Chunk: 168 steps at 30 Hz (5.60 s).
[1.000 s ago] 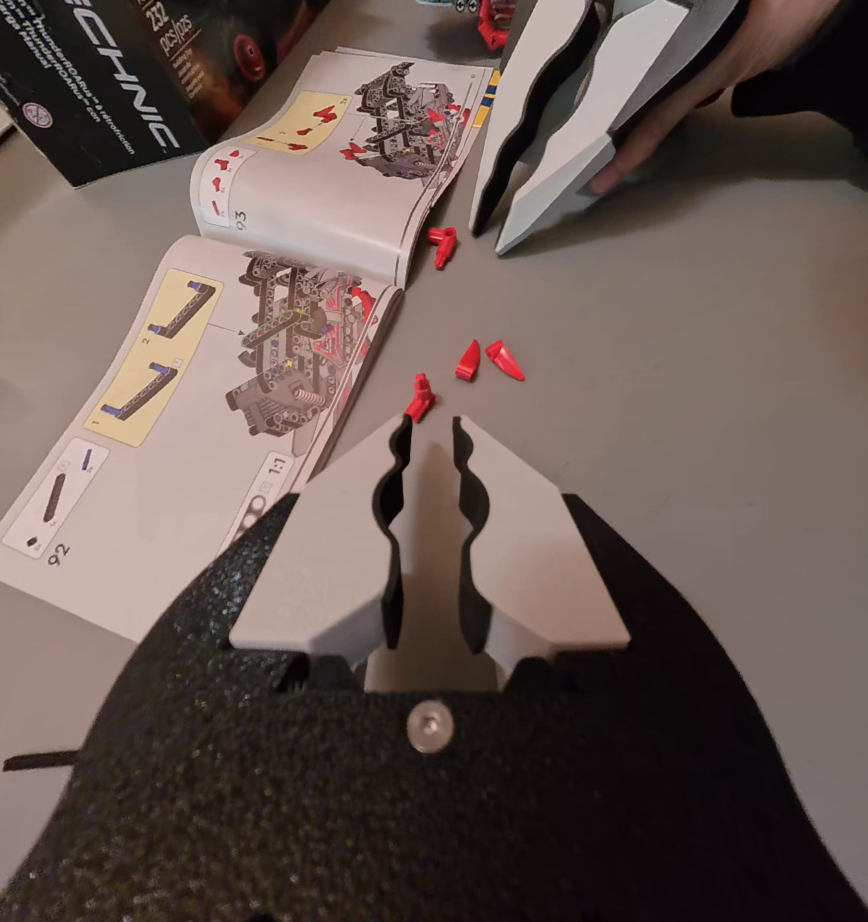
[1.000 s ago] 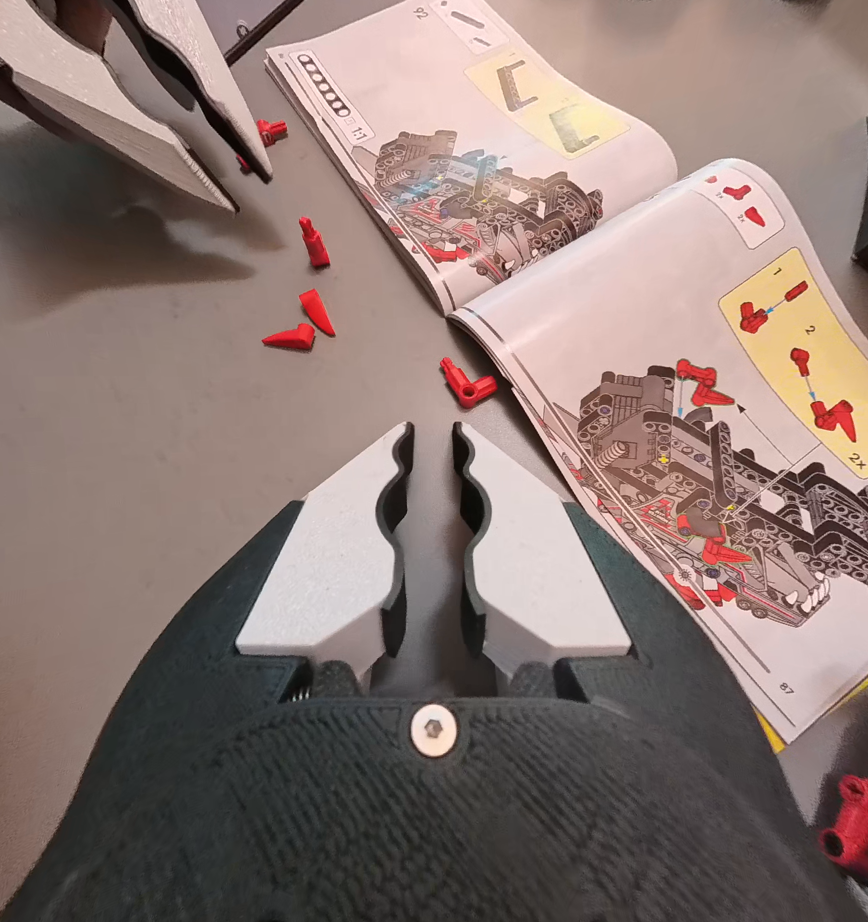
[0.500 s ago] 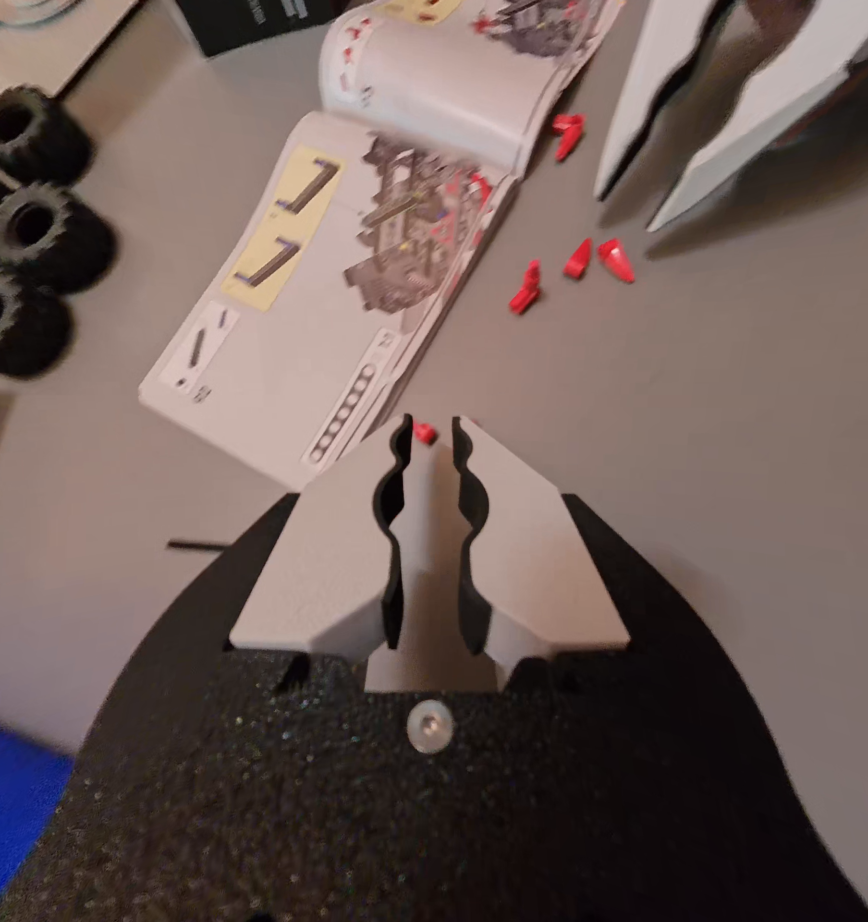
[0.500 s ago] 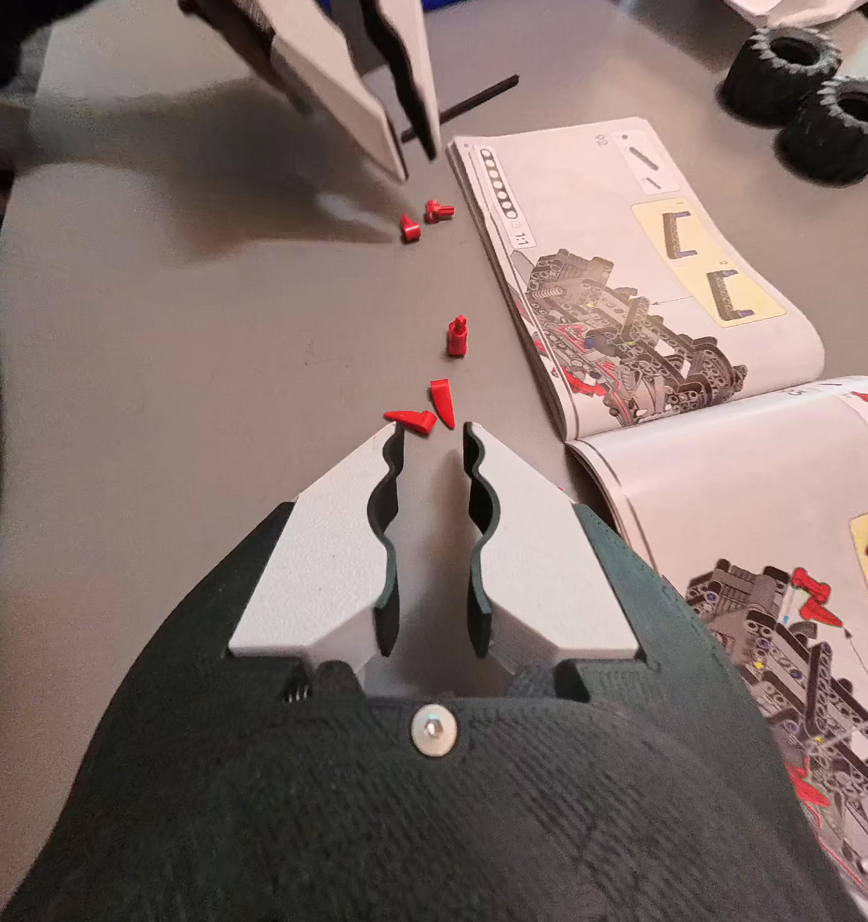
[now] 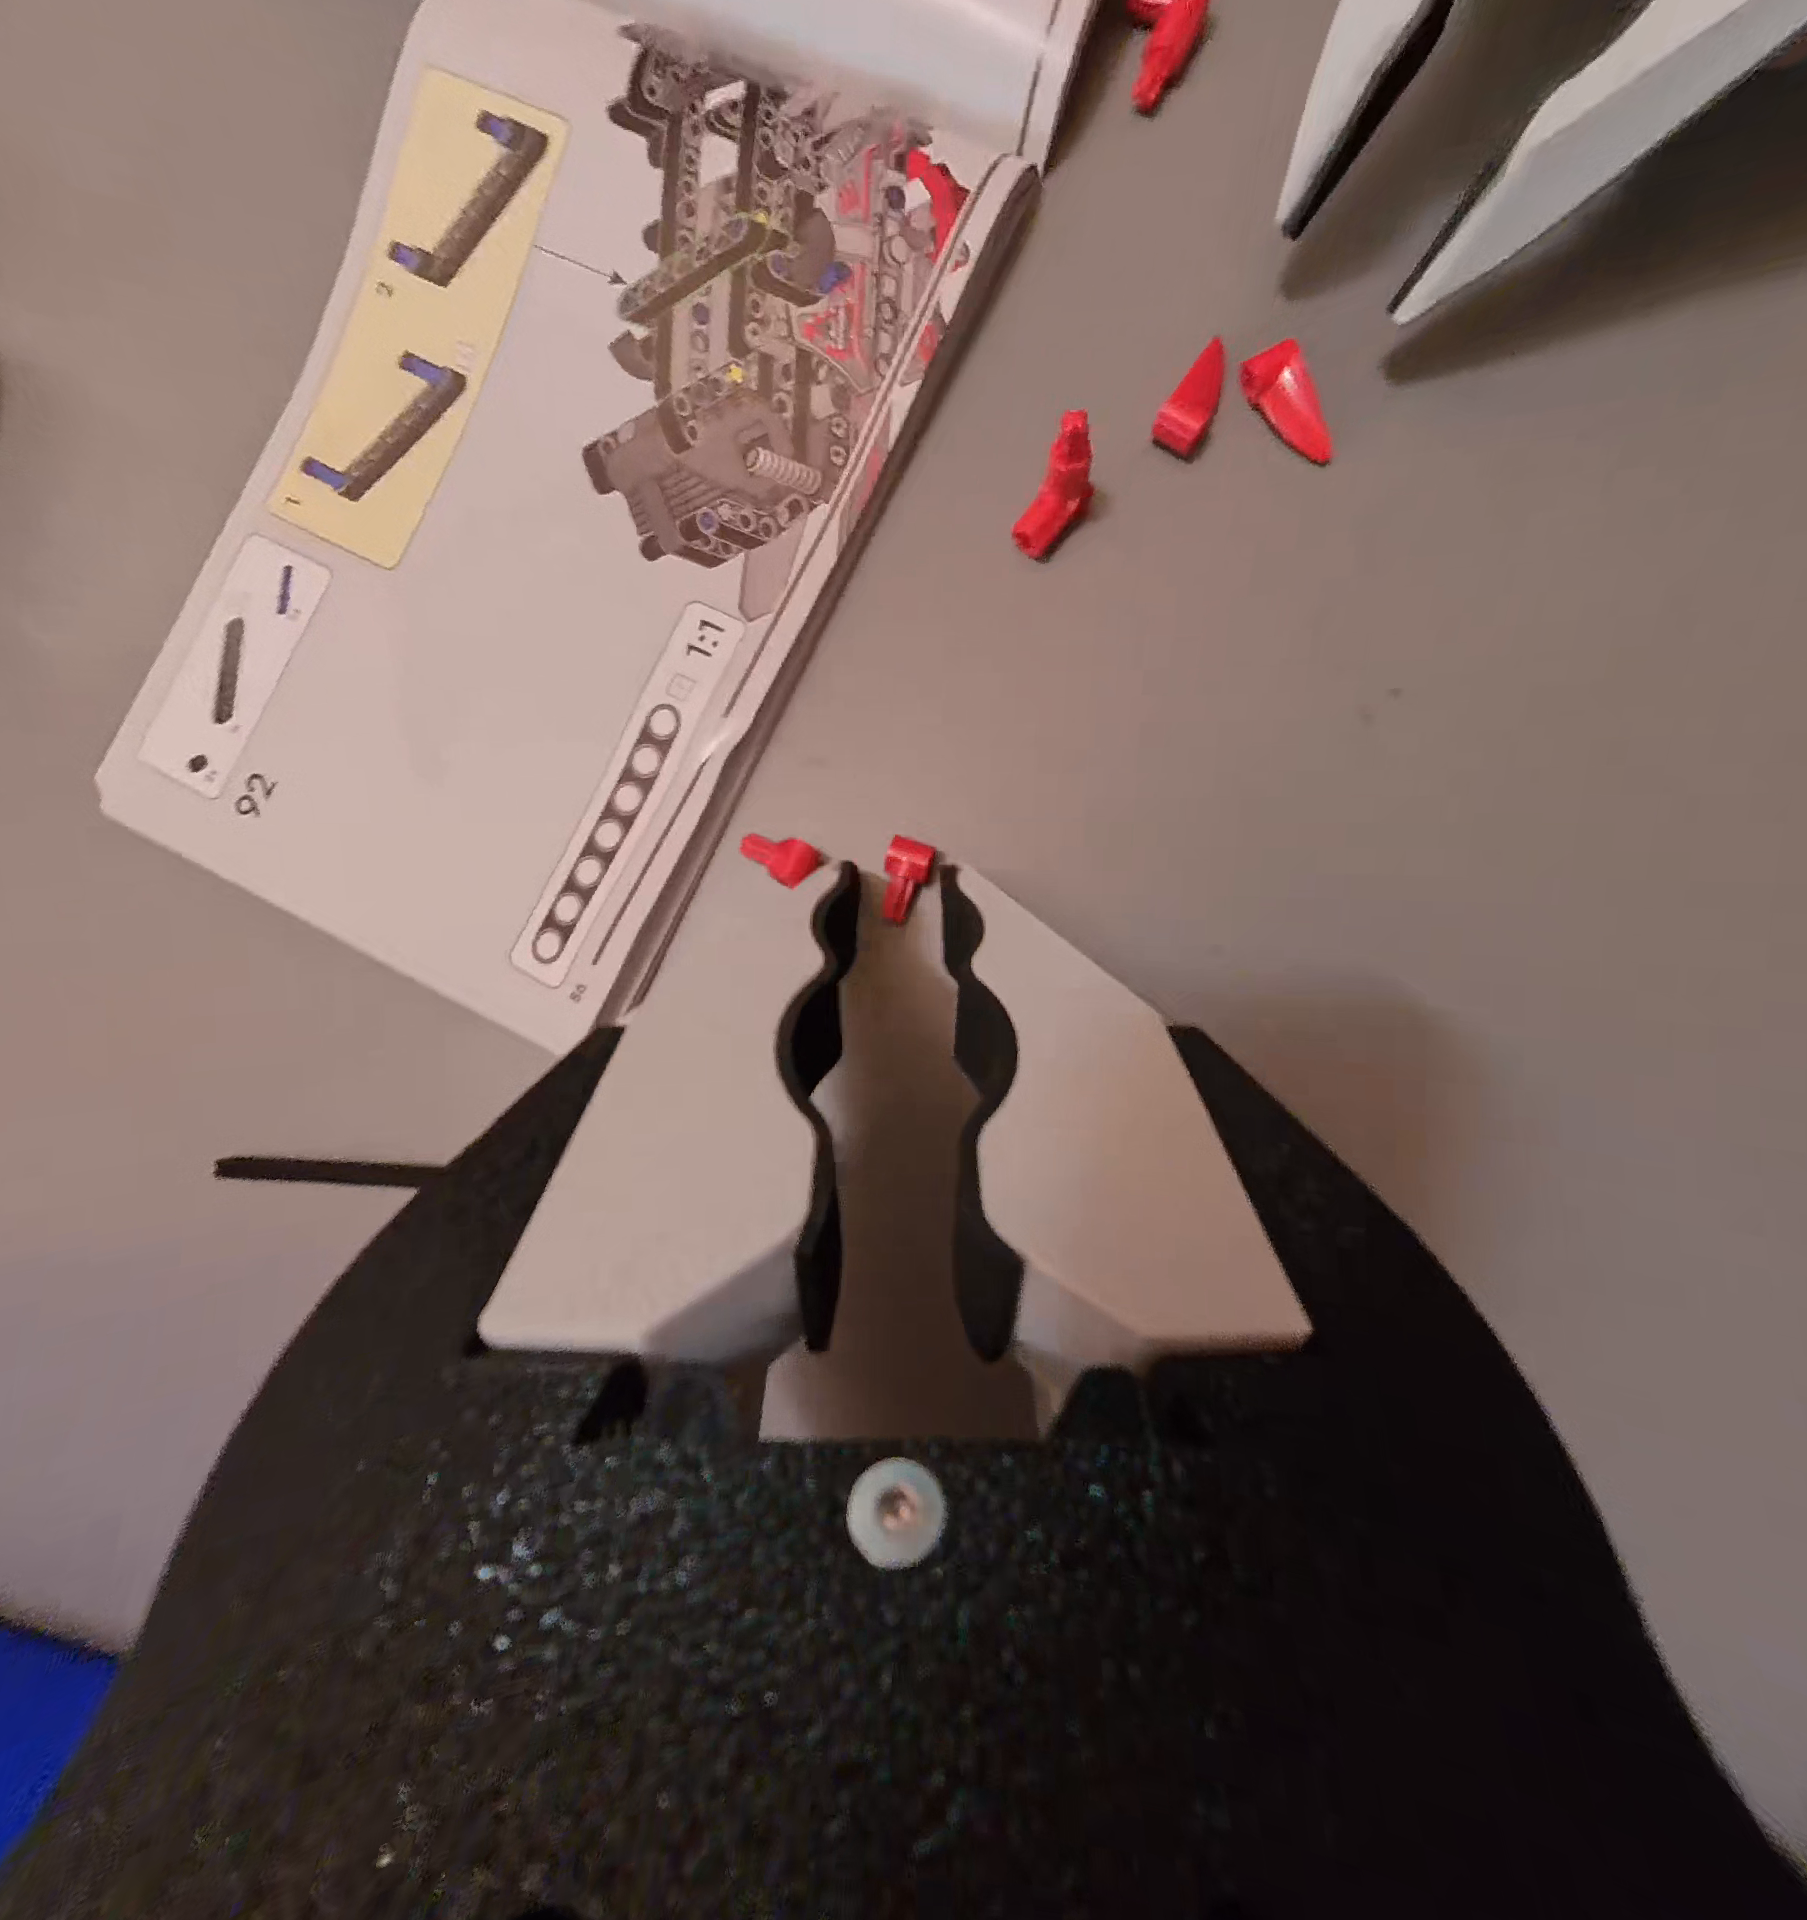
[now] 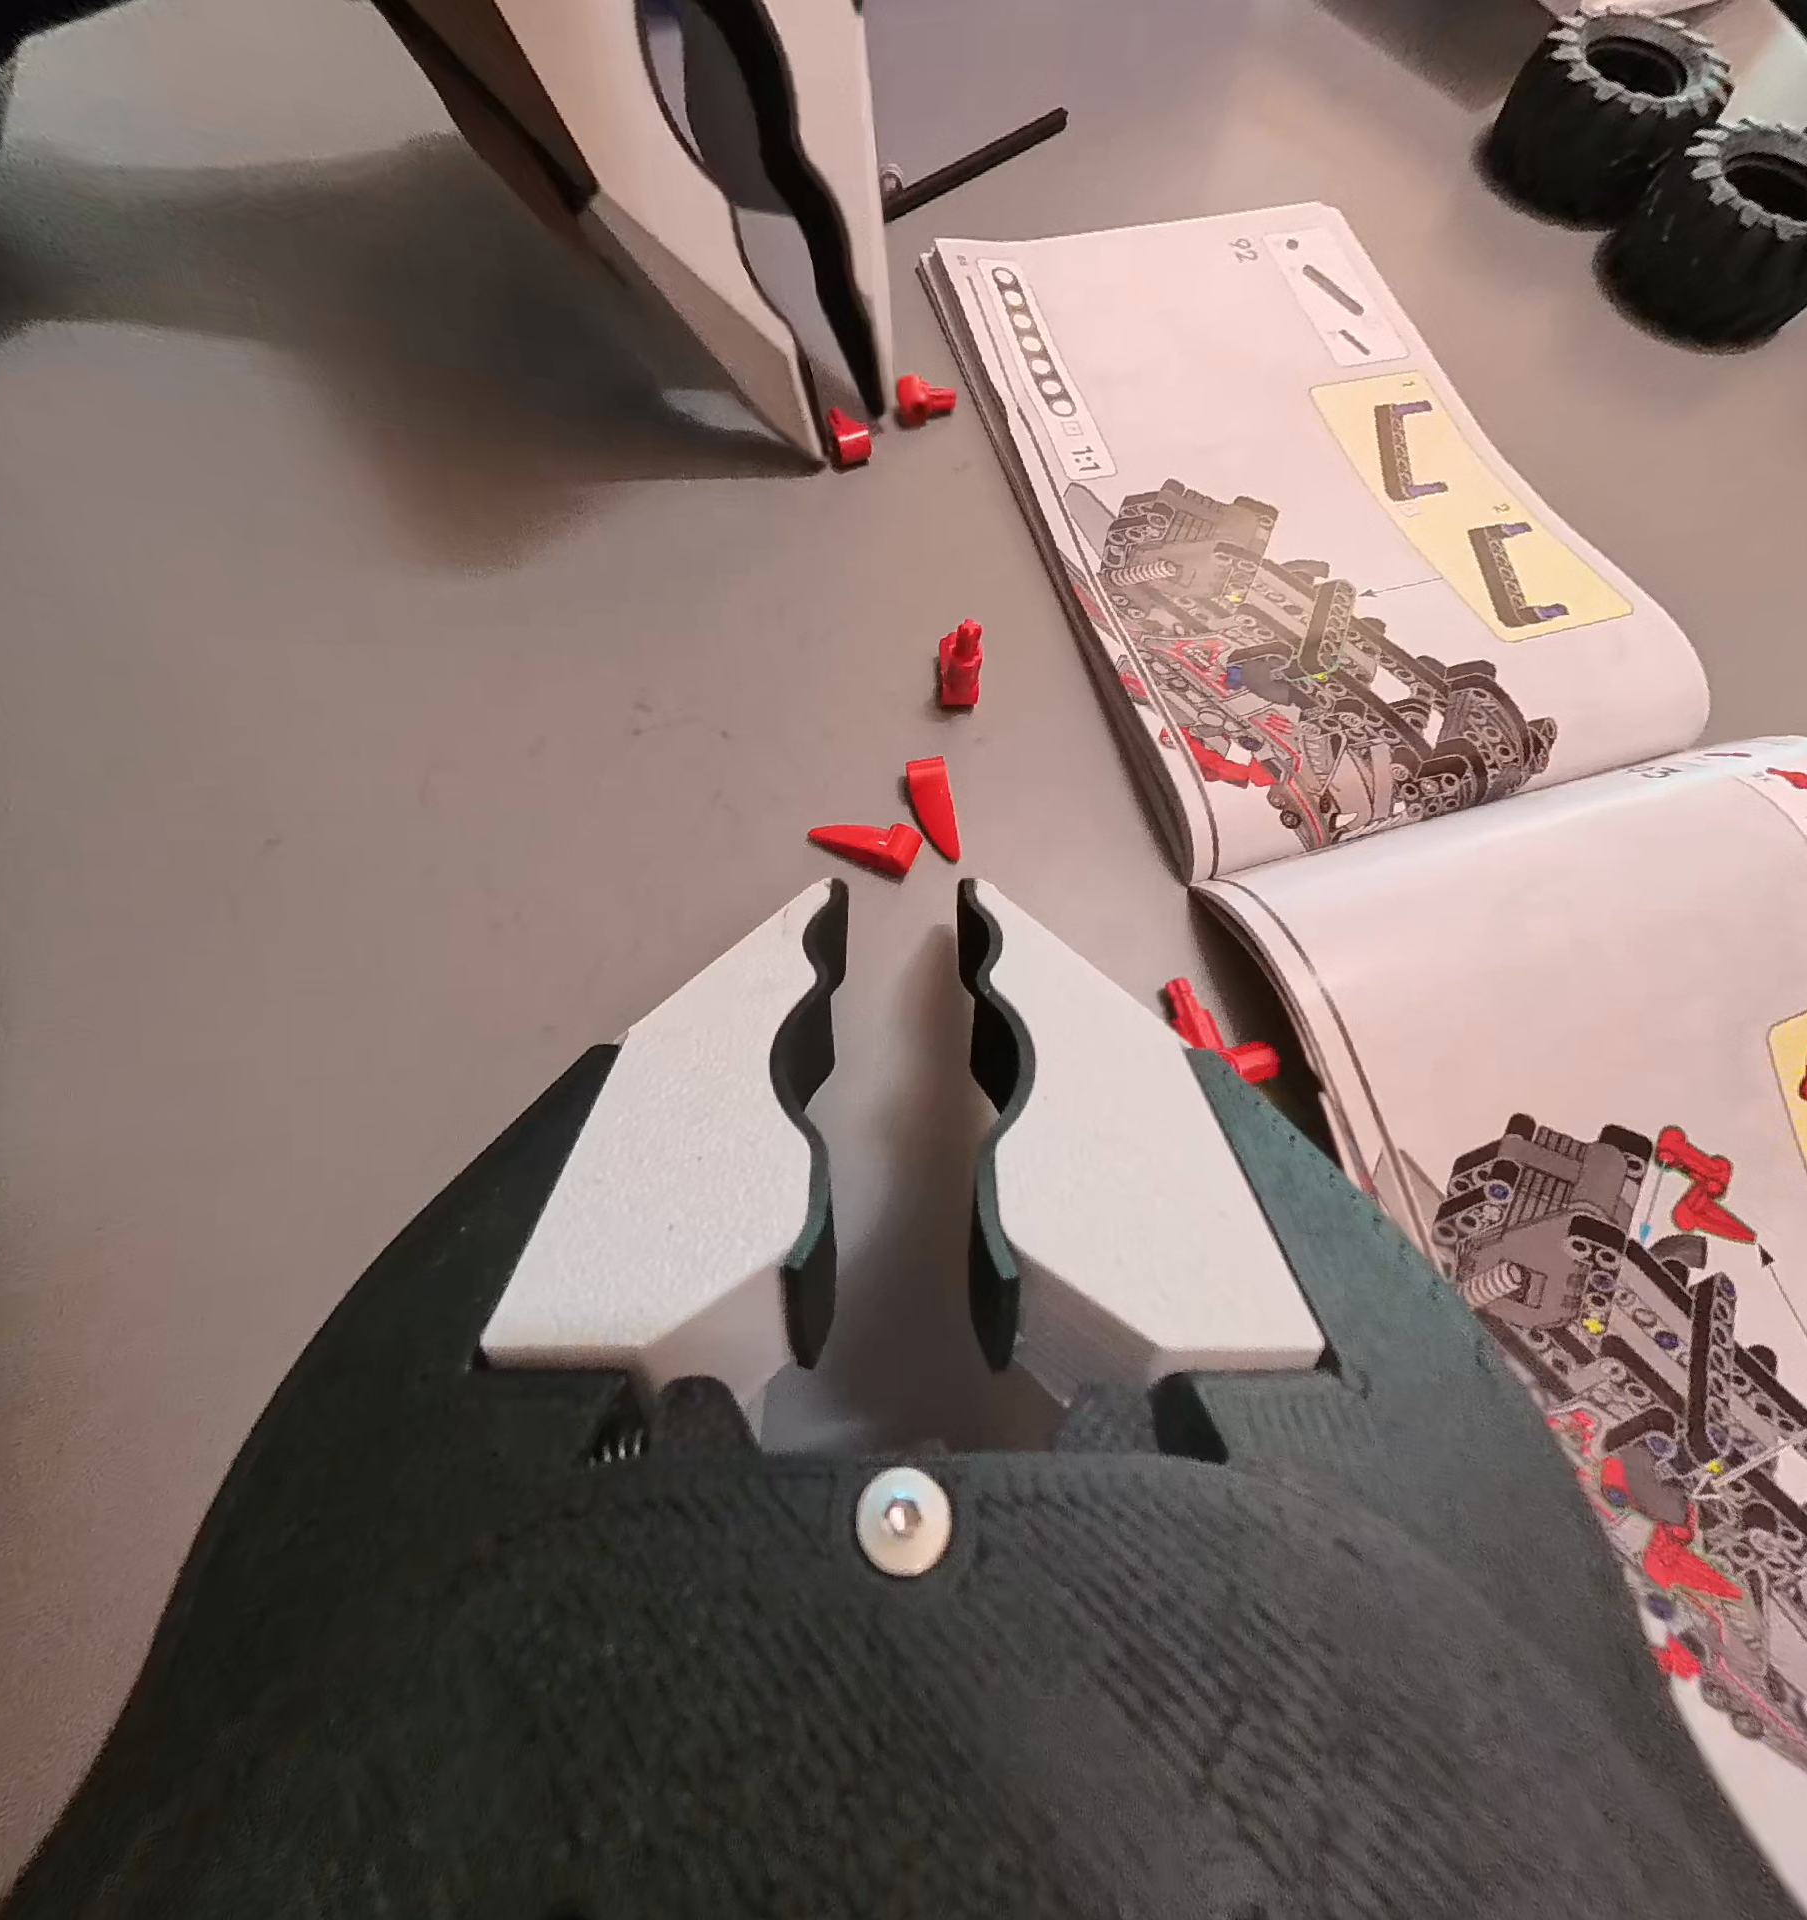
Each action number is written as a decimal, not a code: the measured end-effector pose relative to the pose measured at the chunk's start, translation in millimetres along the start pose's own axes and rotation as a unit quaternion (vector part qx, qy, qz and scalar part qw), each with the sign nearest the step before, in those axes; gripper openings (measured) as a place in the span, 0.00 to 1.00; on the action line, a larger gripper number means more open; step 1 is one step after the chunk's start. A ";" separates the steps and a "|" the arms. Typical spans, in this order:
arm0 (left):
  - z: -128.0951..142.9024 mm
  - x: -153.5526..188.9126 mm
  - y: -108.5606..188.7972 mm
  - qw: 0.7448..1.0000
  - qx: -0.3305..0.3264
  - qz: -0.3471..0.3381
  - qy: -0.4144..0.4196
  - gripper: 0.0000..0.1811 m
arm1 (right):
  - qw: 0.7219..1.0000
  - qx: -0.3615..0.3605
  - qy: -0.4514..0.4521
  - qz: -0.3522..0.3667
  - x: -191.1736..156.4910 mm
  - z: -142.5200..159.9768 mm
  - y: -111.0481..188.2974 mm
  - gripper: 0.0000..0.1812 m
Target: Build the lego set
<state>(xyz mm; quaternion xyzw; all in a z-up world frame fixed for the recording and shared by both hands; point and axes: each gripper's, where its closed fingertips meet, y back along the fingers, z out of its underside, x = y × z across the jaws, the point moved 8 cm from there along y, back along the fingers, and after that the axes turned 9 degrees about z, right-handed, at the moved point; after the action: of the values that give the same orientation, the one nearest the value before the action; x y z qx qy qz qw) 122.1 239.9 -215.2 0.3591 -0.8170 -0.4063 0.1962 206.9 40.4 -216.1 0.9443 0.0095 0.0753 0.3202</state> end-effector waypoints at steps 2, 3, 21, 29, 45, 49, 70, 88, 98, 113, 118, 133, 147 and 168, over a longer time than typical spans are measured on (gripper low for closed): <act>-1.5 1.7 -1.6 1.000 0.002 0.009 -0.004 0.05 | 1.000 0.004 -0.007 0.003 -0.8 1.3 1.9 0.11; -2.3 2.8 -2.4 1.000 0.003 0.010 -0.008 0.03 | 1.000 0.007 -0.011 0.005 -0.9 1.6 2.6 0.11; -77.7 59.0 0.9 0.942 0.259 0.020 -0.211 0.03 | 0.914 0.221 -0.320 -0.116 7.9 -23.9 27.2 0.19; -87.8 73.4 -5.7 0.923 0.232 -0.021 -0.306 0.03 | 0.873 0.249 -0.377 -0.184 1.2 -19.6 29.7 0.11; -86.8 67.7 -12.9 0.934 0.218 -0.055 -0.279 0.00 | 0.887 0.238 -0.359 -0.166 2.3 -15.5 28.1 0.00; -77.7 64.3 -10.5 0.943 0.213 -0.028 -0.253 0.00 | 0.905 0.196 -0.353 -0.135 9.0 -6.0 34.6 0.00; -103.0 -14.0 -56.1 0.990 0.127 0.043 0.047 0.13 | 0.960 0.055 -0.253 0.107 37.0 27.6 42.7 0.08; -113.4 -20.7 -46.6 0.995 0.048 -0.007 0.089 0.09 | 0.965 0.019 -0.230 0.121 40.6 30.1 35.5 0.11; -103.9 -18.7 -38.1 0.992 0.034 0.006 0.118 0.10 | 0.968 -0.004 -0.222 0.117 38.1 31.6 30.7 0.11; -109.4 -16.3 -70.8 0.992 0.009 -0.015 0.127 0.09 | 0.971 -0.016 -0.209 0.118 35.9 31.7 27.8 0.12; -108.2 -11.7 -64.1 0.996 0.011 -0.004 0.093 0.07 | 0.970 -0.014 -0.212 0.115 36.4 31.8 27.9 0.12; -95.6 58.0 -16.5 0.888 0.109 -0.102 -0.436 0.07 | 0.928 0.159 -0.328 -0.083 31.1 -8.3 40.8 0.28; -91.6 68.3 -13.2 0.881 0.148 -0.112 -0.436 0.09 | 0.935 0.146 -0.292 -0.134 15.3 -23.1 22.1 0.03; -86.1 46.9 14.5 0.855 0.391 0.328 0.095 0.08 | 0.908 0.366 -0.186 -0.085 -2.8 -53.9 40.2 0.03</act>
<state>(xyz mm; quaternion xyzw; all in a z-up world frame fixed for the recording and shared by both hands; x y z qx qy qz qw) 137.4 165.8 -151.1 0.1544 -0.9562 0.0708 0.2385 194.9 40.8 -149.8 0.9877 0.0566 -0.1377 -0.0469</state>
